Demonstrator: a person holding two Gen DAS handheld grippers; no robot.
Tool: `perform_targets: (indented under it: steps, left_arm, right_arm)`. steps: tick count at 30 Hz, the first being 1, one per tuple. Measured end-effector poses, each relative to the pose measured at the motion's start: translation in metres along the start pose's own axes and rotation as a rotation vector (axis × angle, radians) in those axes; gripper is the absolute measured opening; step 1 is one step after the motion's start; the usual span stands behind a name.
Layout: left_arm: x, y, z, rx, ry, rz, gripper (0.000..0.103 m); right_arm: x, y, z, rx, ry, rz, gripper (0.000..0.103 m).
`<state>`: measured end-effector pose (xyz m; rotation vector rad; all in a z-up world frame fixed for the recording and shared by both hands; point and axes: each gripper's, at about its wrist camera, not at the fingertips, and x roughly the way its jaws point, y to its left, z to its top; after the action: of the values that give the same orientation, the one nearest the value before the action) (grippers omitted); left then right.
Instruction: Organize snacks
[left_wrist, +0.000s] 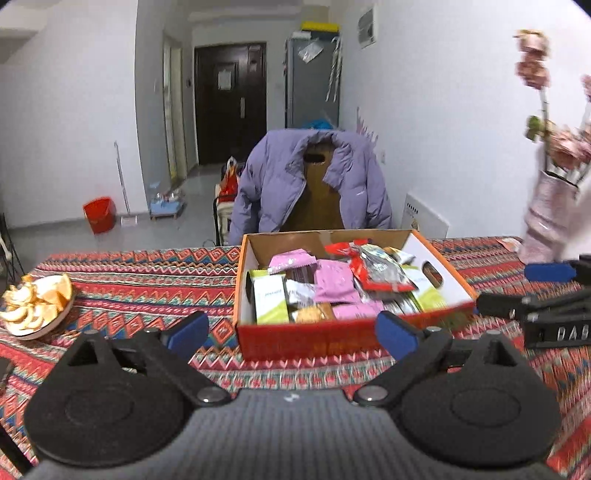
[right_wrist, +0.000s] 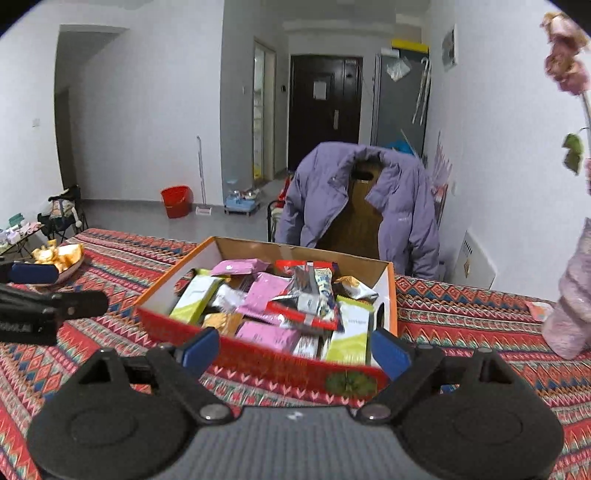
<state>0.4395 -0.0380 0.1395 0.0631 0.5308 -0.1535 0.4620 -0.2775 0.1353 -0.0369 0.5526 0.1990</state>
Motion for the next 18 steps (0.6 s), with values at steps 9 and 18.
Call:
perform_targets:
  steps: [9,18]
  left_arm:
    - [-0.084,-0.004,-0.068,0.013,-0.063,0.0,0.103]
    - [-0.156,-0.003,-0.126,-0.004,-0.126,0.058,0.103]
  right_arm:
    - [-0.073,0.022,-0.061,0.007,-0.042,0.033,0.091]
    - [-0.131,0.039,-0.13,0.059,-0.074,0.046,0.092]
